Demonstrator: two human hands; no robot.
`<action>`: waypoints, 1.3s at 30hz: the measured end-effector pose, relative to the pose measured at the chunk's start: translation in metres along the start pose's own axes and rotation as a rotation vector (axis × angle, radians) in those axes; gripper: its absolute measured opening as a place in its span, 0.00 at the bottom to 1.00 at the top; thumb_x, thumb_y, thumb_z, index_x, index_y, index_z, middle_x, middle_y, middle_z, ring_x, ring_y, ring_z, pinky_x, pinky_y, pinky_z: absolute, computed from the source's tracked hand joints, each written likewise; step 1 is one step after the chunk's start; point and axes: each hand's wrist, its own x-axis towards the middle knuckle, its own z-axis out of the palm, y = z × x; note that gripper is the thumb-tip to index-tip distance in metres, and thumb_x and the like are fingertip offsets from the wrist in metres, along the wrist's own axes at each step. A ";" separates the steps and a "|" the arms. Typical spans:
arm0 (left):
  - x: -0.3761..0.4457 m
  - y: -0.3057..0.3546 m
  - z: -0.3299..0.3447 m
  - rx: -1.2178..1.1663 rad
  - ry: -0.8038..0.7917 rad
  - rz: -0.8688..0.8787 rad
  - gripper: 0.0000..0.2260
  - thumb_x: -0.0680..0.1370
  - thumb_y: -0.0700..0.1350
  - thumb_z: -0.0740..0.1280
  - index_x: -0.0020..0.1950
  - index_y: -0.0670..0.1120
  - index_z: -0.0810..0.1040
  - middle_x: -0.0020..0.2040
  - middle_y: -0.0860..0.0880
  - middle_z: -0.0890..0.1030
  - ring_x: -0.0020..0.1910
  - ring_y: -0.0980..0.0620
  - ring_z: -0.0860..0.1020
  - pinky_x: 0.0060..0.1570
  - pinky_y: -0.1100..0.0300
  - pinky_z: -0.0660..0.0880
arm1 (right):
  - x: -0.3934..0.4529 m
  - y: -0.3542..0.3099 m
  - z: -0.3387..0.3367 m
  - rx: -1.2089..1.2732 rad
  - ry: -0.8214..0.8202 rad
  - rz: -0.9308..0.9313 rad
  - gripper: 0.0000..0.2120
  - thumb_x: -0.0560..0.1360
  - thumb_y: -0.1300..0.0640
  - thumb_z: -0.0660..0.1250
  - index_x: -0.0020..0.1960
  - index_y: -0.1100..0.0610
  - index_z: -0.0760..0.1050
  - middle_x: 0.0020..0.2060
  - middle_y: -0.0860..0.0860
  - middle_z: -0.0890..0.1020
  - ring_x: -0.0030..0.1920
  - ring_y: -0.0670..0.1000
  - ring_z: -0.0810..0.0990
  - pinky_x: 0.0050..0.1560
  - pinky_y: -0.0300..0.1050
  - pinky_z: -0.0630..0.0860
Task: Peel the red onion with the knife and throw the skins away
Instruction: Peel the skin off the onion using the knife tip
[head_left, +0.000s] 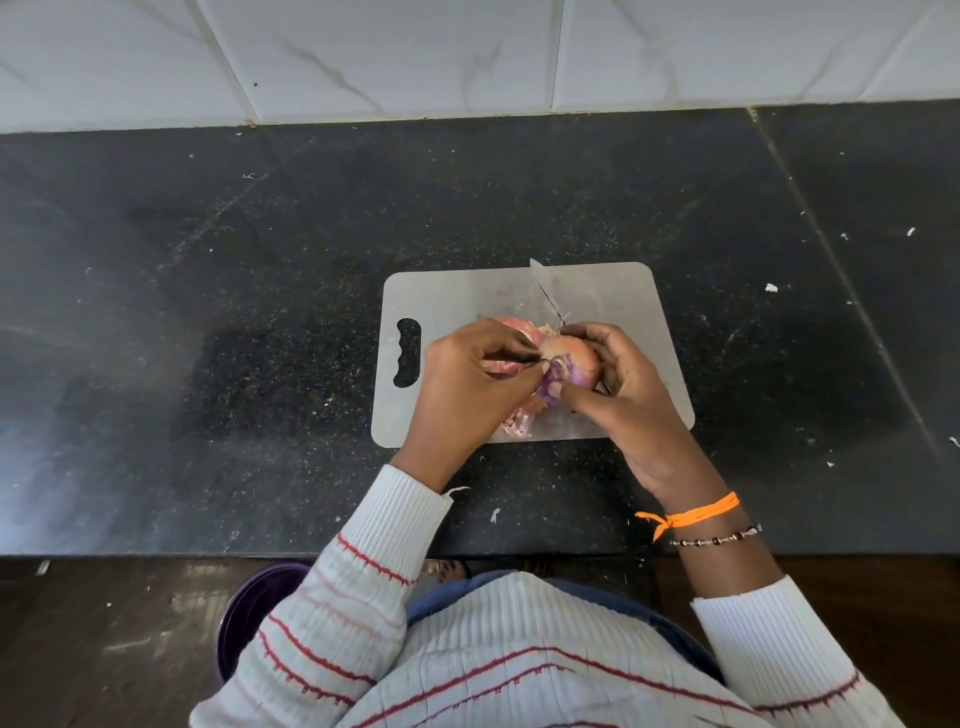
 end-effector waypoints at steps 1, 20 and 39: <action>0.000 -0.001 0.000 0.004 0.002 0.007 0.04 0.68 0.36 0.74 0.41 0.41 0.83 0.40 0.48 0.81 0.40 0.56 0.80 0.42 0.62 0.80 | 0.001 0.000 0.001 -0.009 0.003 -0.003 0.24 0.66 0.64 0.75 0.59 0.54 0.73 0.55 0.51 0.79 0.56 0.50 0.79 0.59 0.52 0.76; 0.006 -0.005 -0.003 -0.063 -0.053 -0.017 0.07 0.68 0.35 0.74 0.45 0.40 0.83 0.42 0.50 0.81 0.39 0.59 0.81 0.42 0.69 0.78 | 0.003 -0.004 0.000 0.073 -0.058 0.013 0.22 0.67 0.66 0.73 0.56 0.49 0.74 0.54 0.49 0.80 0.54 0.46 0.79 0.51 0.39 0.78; 0.009 -0.006 0.000 0.009 -0.057 -0.004 0.05 0.68 0.35 0.74 0.43 0.40 0.84 0.38 0.49 0.81 0.37 0.56 0.80 0.43 0.65 0.79 | 0.004 0.000 -0.002 0.029 -0.052 0.022 0.22 0.67 0.66 0.73 0.57 0.50 0.73 0.56 0.51 0.79 0.56 0.48 0.79 0.52 0.41 0.78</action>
